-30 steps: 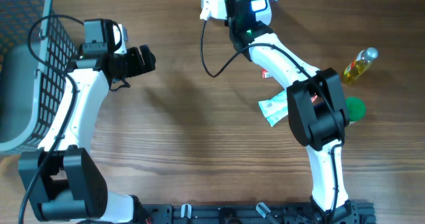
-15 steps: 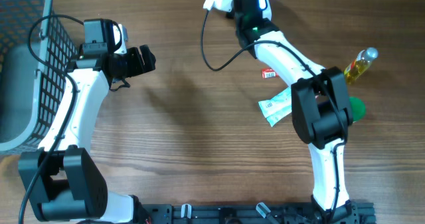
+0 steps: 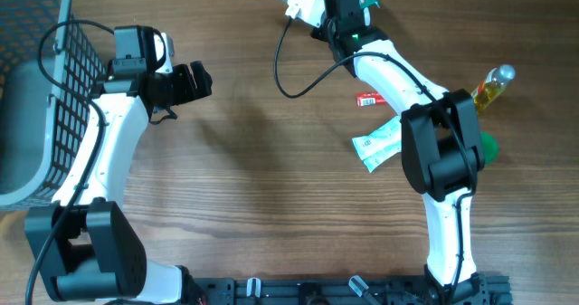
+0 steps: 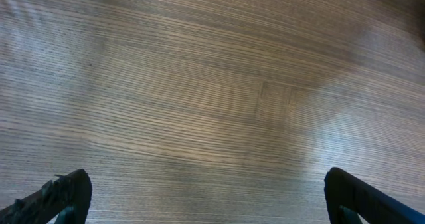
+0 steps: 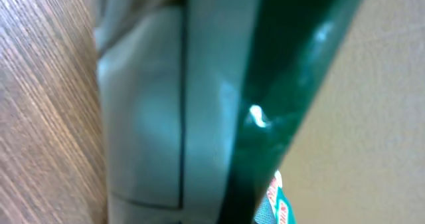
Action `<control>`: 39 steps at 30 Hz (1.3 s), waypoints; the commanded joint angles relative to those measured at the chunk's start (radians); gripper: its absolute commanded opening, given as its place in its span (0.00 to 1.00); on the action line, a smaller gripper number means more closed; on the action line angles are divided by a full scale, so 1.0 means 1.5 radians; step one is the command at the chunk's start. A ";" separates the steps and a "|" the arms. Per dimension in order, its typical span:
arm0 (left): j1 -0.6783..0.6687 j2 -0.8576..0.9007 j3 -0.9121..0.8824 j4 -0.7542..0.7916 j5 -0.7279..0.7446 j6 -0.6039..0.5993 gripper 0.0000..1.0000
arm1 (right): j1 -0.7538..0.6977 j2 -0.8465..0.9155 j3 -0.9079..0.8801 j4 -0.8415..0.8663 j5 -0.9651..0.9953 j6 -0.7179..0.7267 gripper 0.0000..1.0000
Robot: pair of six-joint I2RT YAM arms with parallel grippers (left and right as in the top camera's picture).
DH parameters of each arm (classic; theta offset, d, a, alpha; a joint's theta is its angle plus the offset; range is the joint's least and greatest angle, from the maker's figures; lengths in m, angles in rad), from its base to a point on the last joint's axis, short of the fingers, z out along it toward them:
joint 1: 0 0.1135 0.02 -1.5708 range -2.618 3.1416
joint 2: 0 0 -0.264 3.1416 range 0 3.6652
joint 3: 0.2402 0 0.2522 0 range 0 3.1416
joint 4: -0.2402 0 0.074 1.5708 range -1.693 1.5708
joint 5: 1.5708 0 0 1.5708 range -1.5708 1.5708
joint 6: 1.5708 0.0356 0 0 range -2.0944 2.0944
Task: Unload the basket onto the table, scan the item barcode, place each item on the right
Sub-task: 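Hold the gloves pack in front of the scanner with right gripper, then lower the gloves pack onto the table right of center and release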
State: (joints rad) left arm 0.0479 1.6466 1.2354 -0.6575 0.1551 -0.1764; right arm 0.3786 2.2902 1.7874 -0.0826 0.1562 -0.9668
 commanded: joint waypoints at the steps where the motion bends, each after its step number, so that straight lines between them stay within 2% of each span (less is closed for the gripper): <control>1: 0.003 -0.001 0.004 0.002 0.001 0.010 1.00 | 0.002 0.012 -0.006 -0.021 -0.027 0.086 0.08; 3: 0.003 -0.001 0.004 0.002 0.001 0.010 1.00 | -0.001 0.012 -0.006 -0.032 -0.033 0.172 0.08; 5: 0.003 -0.001 0.004 0.002 0.001 0.010 1.00 | -0.002 0.012 -0.006 -0.039 -0.034 0.212 0.08; 7: 0.003 -0.001 0.004 0.002 0.001 0.010 1.00 | -0.002 0.012 -0.006 -0.034 -0.041 0.215 0.04; 10: 0.003 -0.001 0.004 0.002 0.001 0.010 1.00 | -0.002 -0.016 -0.005 0.014 0.006 0.215 0.04; 13: 0.003 -0.001 0.004 0.002 0.001 0.010 1.00 | 0.001 -0.131 -0.005 -0.022 -0.024 0.246 0.04; 15: 0.003 -0.001 0.004 0.002 0.001 0.010 1.00 | 0.000 -0.213 -0.005 -0.104 -0.036 0.303 0.04; 17: 0.003 -0.001 0.004 0.002 0.001 0.010 1.00 | -0.001 -0.278 -0.005 -0.240 -0.036 0.397 0.04; 20: 0.003 -0.001 0.004 0.002 0.001 0.010 1.00 | -0.010 -0.309 -0.005 -0.558 -0.112 0.561 0.04; 23: 0.003 -0.001 0.004 0.002 0.001 0.010 1.00 | -0.032 -0.299 -0.020 -0.779 -0.232 0.637 0.04; 25: 0.003 -0.001 0.004 0.002 0.001 0.010 1.00 | -0.044 -0.299 -0.065 -0.844 -0.258 0.682 0.04; 27: 0.003 -0.001 0.004 0.002 0.001 0.010 1.00 | -0.052 -0.299 -0.116 -0.841 -0.246 0.724 0.04; 30: 0.003 -0.001 0.004 0.002 0.001 0.010 1.00 | -0.068 -0.299 -0.182 -0.825 -0.147 0.826 0.05; 31: 0.003 -0.001 0.004 0.002 0.001 0.010 1.00 | -0.074 -0.299 -0.203 -0.820 -0.093 0.862 0.11; 32: 0.003 -0.001 0.004 0.002 0.001 0.010 1.00 | -0.077 -0.299 -0.215 -0.817 -0.066 0.874 0.13; 33: 0.003 -0.001 0.004 0.002 0.001 0.010 1.00 | -0.080 -0.299 -0.221 -0.816 -0.046 0.876 0.22; 34: 0.003 -0.001 0.004 0.002 0.001 0.010 1.00 | -0.081 -0.299 -0.227 -0.807 -0.030 0.876 0.49; 35: 0.003 -0.001 0.004 0.002 0.001 0.010 1.00 | -0.081 -0.299 -0.229 -0.801 -0.009 0.873 0.64; 37: 0.003 -0.001 0.004 0.002 0.001 0.010 1.00 | -0.081 -0.299 -0.229 -0.795 0.004 0.873 0.75; 39: 0.003 -0.001 0.004 0.002 0.001 0.010 1.00 | -0.081 -0.299 -0.229 -0.783 0.003 0.873 0.80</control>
State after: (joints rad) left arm 0.0479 1.6474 1.2354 -0.6575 0.1551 -0.1764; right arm 0.2573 1.8328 1.4479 -1.2739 0.1169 0.3252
